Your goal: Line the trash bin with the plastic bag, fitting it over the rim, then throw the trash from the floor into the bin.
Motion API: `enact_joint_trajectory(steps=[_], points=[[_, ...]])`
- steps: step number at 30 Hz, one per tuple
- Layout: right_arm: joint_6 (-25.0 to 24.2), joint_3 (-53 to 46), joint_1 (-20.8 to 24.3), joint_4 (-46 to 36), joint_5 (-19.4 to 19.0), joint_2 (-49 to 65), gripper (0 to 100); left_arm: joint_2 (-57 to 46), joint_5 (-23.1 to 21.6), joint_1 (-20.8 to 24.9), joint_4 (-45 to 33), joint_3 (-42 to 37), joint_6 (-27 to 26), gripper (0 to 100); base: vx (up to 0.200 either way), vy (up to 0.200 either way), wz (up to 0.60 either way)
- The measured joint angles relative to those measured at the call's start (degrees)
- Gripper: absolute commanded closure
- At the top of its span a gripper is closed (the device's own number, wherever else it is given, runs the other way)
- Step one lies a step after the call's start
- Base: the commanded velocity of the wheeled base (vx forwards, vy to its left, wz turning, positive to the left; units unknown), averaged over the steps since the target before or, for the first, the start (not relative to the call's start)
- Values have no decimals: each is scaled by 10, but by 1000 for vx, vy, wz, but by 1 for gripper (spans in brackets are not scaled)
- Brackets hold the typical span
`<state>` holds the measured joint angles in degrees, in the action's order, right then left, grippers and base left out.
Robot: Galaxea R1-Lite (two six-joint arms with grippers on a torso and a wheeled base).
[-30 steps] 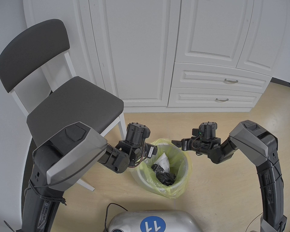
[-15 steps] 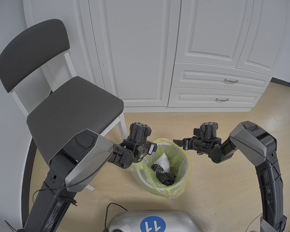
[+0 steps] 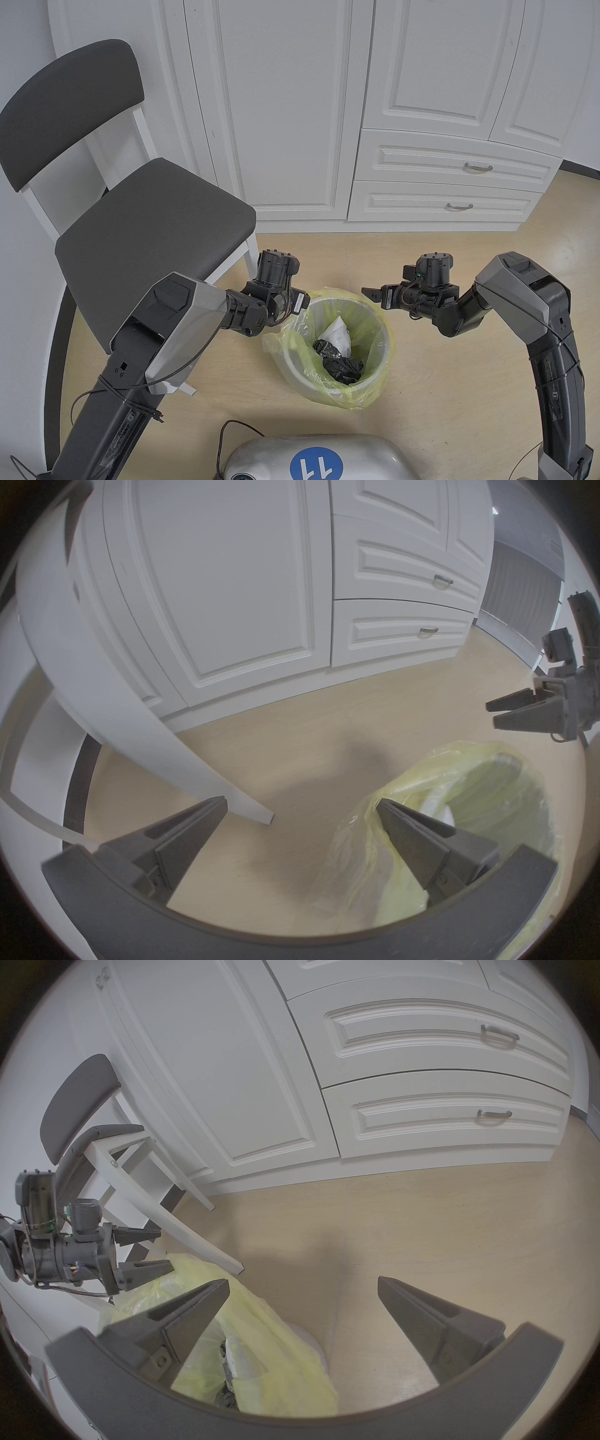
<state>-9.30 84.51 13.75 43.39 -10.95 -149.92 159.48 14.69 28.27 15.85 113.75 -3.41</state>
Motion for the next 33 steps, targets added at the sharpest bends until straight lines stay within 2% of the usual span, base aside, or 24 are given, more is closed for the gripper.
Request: enact_joint_trajectory(steps=[17,20,24,28,33], points=[[2,12,-13,-11,0,-9,0,35,0,-17,0,9,33,0,0,0,0],[9,7,-19,-34,0,0,0,34,0,-16,0,9,39,0,0,0,0],[43,-3,-28,-121,-8,21,0,30,0,-15,0,9,44,0,0,0,0],[116,-16,-45,-206,-28,46,0,22,0,-10,-2,9,51,0,0,0,0],[141,-33,-52,-222,-38,57,0,12,0,-4,-3,9,56,0,0,0,0]])
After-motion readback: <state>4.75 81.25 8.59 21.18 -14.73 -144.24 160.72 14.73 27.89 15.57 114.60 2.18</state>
